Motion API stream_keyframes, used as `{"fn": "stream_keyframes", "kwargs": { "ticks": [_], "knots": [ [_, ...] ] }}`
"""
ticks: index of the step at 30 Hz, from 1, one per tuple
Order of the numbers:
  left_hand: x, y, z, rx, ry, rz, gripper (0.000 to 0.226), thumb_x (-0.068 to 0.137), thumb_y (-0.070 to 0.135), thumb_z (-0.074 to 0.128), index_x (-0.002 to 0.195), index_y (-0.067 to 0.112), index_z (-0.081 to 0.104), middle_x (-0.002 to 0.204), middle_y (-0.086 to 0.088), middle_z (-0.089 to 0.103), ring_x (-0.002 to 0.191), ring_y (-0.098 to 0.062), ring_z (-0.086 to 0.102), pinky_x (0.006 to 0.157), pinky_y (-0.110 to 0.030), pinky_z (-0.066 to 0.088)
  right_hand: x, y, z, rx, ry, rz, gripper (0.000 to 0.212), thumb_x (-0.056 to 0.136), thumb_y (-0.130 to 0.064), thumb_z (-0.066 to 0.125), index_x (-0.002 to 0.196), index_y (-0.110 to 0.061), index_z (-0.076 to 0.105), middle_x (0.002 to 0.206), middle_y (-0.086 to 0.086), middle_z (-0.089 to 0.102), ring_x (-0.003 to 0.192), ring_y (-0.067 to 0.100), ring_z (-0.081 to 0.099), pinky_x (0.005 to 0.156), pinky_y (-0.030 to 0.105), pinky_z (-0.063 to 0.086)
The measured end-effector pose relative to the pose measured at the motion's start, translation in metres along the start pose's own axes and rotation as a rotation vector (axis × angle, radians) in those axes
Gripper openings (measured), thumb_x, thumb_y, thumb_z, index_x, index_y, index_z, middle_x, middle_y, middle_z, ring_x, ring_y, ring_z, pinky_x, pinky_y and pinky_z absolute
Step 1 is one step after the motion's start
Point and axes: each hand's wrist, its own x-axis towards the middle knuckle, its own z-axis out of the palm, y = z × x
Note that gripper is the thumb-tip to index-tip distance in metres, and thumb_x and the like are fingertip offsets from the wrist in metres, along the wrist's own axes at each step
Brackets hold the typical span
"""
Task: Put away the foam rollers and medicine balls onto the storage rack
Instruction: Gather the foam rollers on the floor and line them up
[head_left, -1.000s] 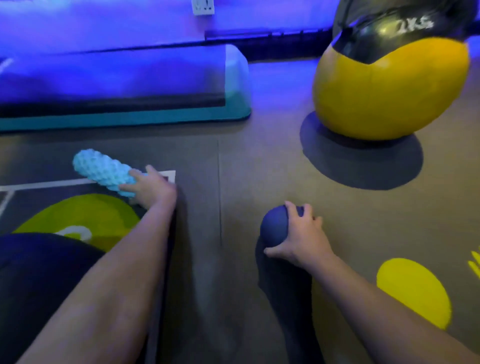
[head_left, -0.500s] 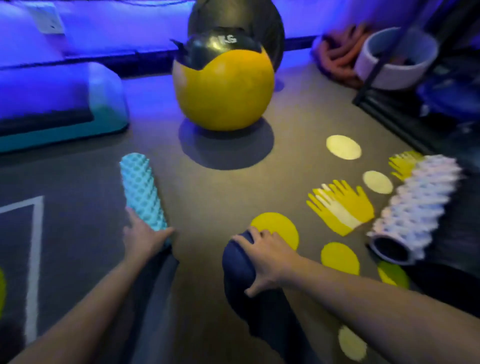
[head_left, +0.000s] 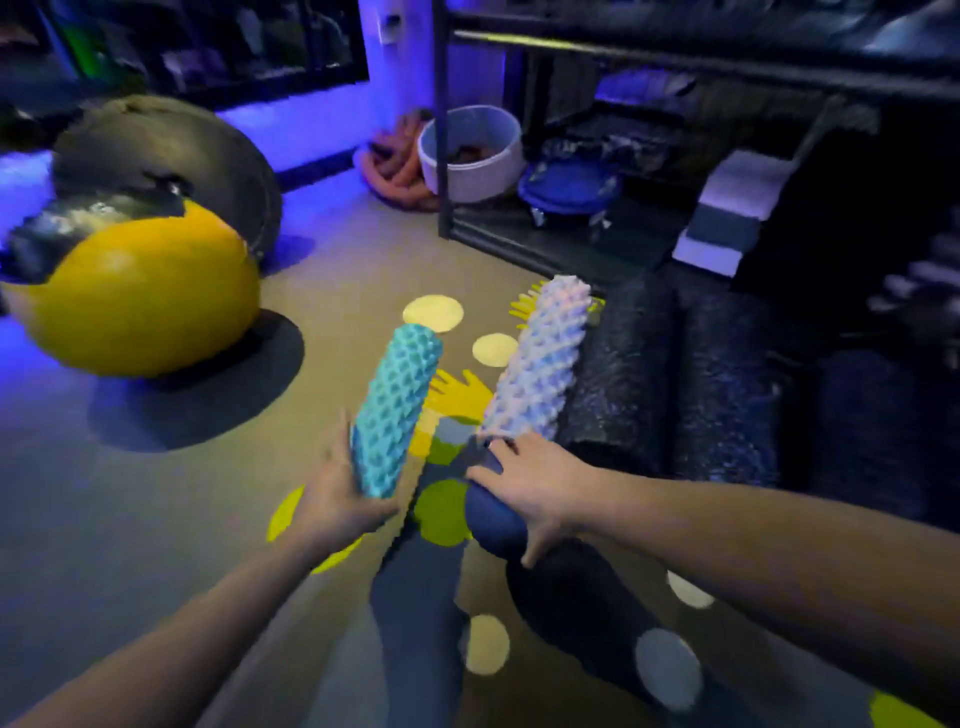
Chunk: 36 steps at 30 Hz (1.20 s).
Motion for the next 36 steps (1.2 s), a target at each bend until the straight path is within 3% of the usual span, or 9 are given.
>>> {"fn": "stream_keyframes", "kwargs": {
  "ticks": [2,4,12,16,21,26,30,34,36],
  "knots": [
    [0.01,0.035,0.009,0.111,-0.033,0.07,0.15,0.049,0.026,0.088,0.153,0.055,-0.017,0.137,-0.018,0.055,0.111,-0.051,0.062,0.084,-0.061,0.057,-0.01,0.012,0.016,-0.018,-0.021,-0.011,0.124,0.047,-0.072,0.085,0.144,-0.014,0.034,0.128,0.023,0.052,0.115,0.041,0.052,0.099,0.046,0.041],
    [0.03,0.06,0.014,0.233,-0.026,0.114,0.145,0.057,0.023,0.09,0.162,0.028,-0.01,0.146,-0.022,0.046,0.128,-0.043,0.052,0.099,-0.052,0.051,-0.014,0.019,0.036,0.008,-0.05,-0.032,0.121,0.047,-0.069,0.086,0.142,-0.014,0.034,0.125,0.02,0.052,0.103,0.038,0.056,0.094,0.045,0.045],
    [0.112,0.096,0.052,0.254,-0.01,0.125,0.146,0.049,0.037,0.086,0.162,0.022,-0.005,0.152,-0.014,0.043,0.133,-0.037,0.048,0.1,-0.052,0.051,-0.004,0.036,0.087,0.227,-0.134,-0.012,0.131,0.049,-0.061,0.09,0.151,-0.015,0.021,0.138,0.016,0.037,0.127,0.034,0.038,0.114,0.043,0.03],
    [0.143,0.109,0.074,0.404,-0.068,0.18,0.127,0.065,0.019,0.088,0.163,0.021,0.008,0.136,-0.024,0.047,0.126,-0.039,0.048,0.1,-0.045,0.047,-0.005,0.034,0.091,0.223,-0.118,-0.009,0.124,0.052,-0.058,0.089,0.149,-0.016,0.025,0.142,0.016,0.034,0.129,0.035,0.034,0.115,0.045,0.028],
    [0.165,0.089,0.101,0.472,-0.162,0.184,0.093,0.081,0.027,0.085,0.154,0.001,0.034,0.152,-0.022,0.041,0.139,-0.038,0.043,0.107,-0.038,0.035,-0.005,0.033,0.094,0.236,-0.102,0.022,0.122,0.051,-0.054,0.091,0.147,-0.017,0.025,0.142,0.015,0.032,0.127,0.036,0.034,0.113,0.048,0.031],
    [0.176,0.085,0.107,0.542,-0.221,0.233,0.07,0.099,0.03,0.061,0.151,-0.005,0.029,0.155,-0.023,0.035,0.139,-0.042,0.041,0.105,-0.041,0.036,0.0,0.037,0.095,0.228,-0.108,0.039,0.124,0.052,-0.055,0.091,0.148,-0.017,0.023,0.143,0.014,0.03,0.128,0.036,0.033,0.113,0.047,0.03],
    [0.167,0.1,0.092,0.573,-0.283,0.161,0.071,0.105,0.021,0.047,0.161,0.003,0.01,0.169,-0.018,0.014,0.155,-0.033,0.02,0.12,-0.036,0.023,0.0,0.038,0.093,0.216,-0.149,0.037,0.127,0.055,-0.054,0.091,0.153,-0.015,0.02,0.15,0.018,0.026,0.135,0.038,0.03,0.117,0.046,0.024],
    [0.11,0.133,0.059,0.328,-0.144,0.12,0.063,0.098,0.005,0.05,0.158,0.011,0.032,0.16,-0.016,0.039,0.146,-0.031,0.038,0.113,-0.033,0.032,-0.004,0.044,0.067,0.142,-0.341,0.007,0.143,0.056,-0.065,0.087,0.16,-0.013,0.004,0.163,0.022,0.009,0.15,0.041,0.012,0.124,0.052,0.008],
    [0.074,0.142,0.035,0.203,-0.061,0.079,0.057,0.097,0.006,0.049,0.153,0.014,0.043,0.148,-0.015,0.054,0.136,-0.032,0.052,0.108,-0.039,0.042,-0.007,0.04,0.04,0.166,-0.329,-0.015,0.129,0.061,-0.072,0.079,0.16,-0.016,0.018,0.163,0.019,0.015,0.15,0.041,0.015,0.123,0.056,0.012]
  ]
}}
